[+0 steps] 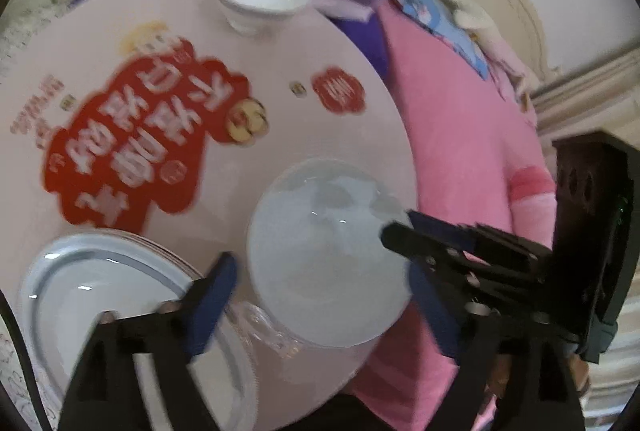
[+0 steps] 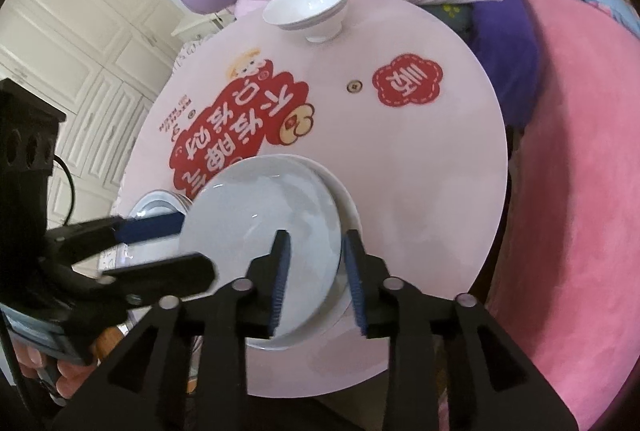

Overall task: Organize plates and bowls
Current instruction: 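Open both tools to release the bowls onto the bowl, then move both tools toward the small white bowl on the table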

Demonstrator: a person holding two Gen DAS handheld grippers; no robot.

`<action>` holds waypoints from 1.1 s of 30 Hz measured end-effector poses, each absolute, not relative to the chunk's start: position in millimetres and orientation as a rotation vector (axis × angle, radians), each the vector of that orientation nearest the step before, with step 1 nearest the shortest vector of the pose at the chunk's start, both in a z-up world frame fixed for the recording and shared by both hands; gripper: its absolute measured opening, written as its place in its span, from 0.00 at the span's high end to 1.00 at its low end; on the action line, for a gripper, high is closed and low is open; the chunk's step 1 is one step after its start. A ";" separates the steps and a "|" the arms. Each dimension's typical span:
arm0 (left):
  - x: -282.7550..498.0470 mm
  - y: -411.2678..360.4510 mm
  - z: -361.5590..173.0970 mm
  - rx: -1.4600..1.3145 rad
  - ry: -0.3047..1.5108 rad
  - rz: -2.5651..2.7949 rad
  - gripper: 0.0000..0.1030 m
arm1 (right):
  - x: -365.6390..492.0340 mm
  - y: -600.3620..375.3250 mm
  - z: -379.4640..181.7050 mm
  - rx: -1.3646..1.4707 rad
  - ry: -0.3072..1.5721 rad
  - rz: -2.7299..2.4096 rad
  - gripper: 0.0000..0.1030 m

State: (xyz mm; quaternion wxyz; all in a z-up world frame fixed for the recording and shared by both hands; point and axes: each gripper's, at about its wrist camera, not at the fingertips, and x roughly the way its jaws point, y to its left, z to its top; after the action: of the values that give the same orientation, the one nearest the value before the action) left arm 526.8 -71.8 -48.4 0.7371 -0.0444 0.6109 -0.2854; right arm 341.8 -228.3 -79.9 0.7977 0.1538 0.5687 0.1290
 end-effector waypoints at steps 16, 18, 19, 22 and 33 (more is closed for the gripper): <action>531.5 -38.3 -35.1 -0.064 1.155 -0.468 0.01 | 359.4 -248.1 -65.4 0.376 1.098 0.240 0.00; 532.0 -37.9 -34.9 -0.048 1.134 -0.445 0.01 | 364.2 -251.2 -64.0 0.382 1.091 0.233 0.00; 532.7 -37.9 -35.2 -0.042 1.126 -0.434 0.01 | 366.8 -252.9 -63.3 0.388 1.088 0.233 0.00; 535.6 -37.5 -34.3 -0.028 1.108 -0.408 0.01 | 374.6 -256.1 -60.0 0.396 1.074 0.236 0.00; 564.9 -40.7 -19.6 -0.008 1.031 -0.341 0.01 | 421.3 -268.8 -41.4 0.405 1.009 0.217 0.00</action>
State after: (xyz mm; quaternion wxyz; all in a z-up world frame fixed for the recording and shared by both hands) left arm 564.9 -40.7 -19.6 0.8563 -0.0036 0.4903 -0.1621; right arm 421.3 -268.8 -41.4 0.8502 0.1925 0.4790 0.1030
